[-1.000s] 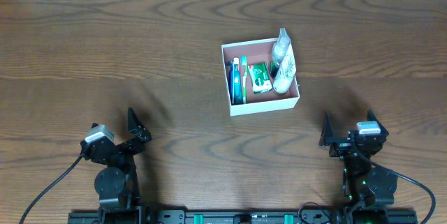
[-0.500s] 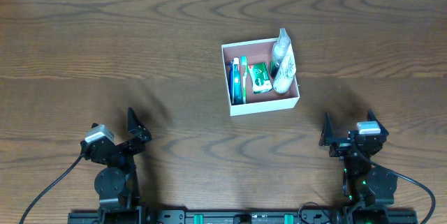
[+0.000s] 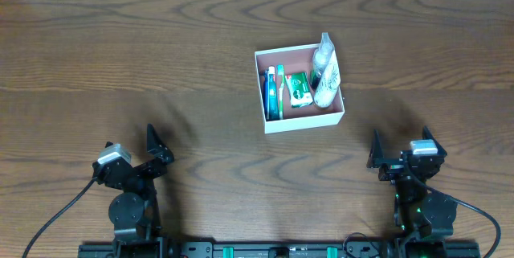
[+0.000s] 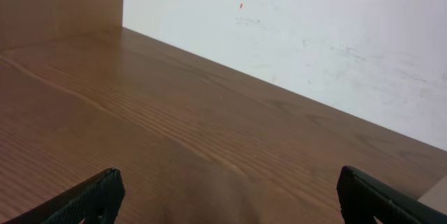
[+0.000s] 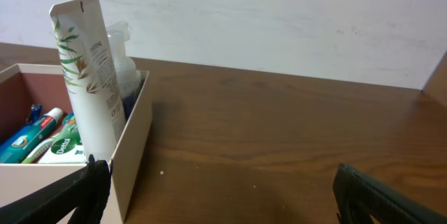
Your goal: Pack container
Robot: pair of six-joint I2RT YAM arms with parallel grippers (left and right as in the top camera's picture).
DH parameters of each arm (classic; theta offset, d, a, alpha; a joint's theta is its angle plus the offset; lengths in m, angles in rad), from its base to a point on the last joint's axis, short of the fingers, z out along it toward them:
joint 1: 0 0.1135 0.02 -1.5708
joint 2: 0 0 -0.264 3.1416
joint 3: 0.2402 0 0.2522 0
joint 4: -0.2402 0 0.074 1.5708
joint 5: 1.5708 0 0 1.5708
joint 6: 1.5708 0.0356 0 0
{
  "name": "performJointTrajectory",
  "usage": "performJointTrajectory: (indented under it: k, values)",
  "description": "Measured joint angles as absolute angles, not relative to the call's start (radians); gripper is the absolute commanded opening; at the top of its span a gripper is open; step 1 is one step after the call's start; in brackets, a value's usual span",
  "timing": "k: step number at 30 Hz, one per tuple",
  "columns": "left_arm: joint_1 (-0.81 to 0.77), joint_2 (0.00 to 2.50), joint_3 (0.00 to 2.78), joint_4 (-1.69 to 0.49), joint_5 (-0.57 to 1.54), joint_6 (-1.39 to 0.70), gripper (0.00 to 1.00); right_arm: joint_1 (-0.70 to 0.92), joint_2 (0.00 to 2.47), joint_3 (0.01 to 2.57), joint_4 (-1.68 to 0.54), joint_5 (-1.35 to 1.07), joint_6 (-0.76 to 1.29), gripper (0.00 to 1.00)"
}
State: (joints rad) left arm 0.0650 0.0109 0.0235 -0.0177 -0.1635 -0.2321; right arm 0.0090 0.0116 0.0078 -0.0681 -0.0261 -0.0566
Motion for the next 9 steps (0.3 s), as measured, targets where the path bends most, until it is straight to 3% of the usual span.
performJointTrajectory:
  k: [9]
  values:
    - [0.065, 0.011, 0.023, -0.018, -0.163, -0.233, 0.98, 0.009, 0.012, 0.008, -0.068, -0.026, -0.057, 0.99]
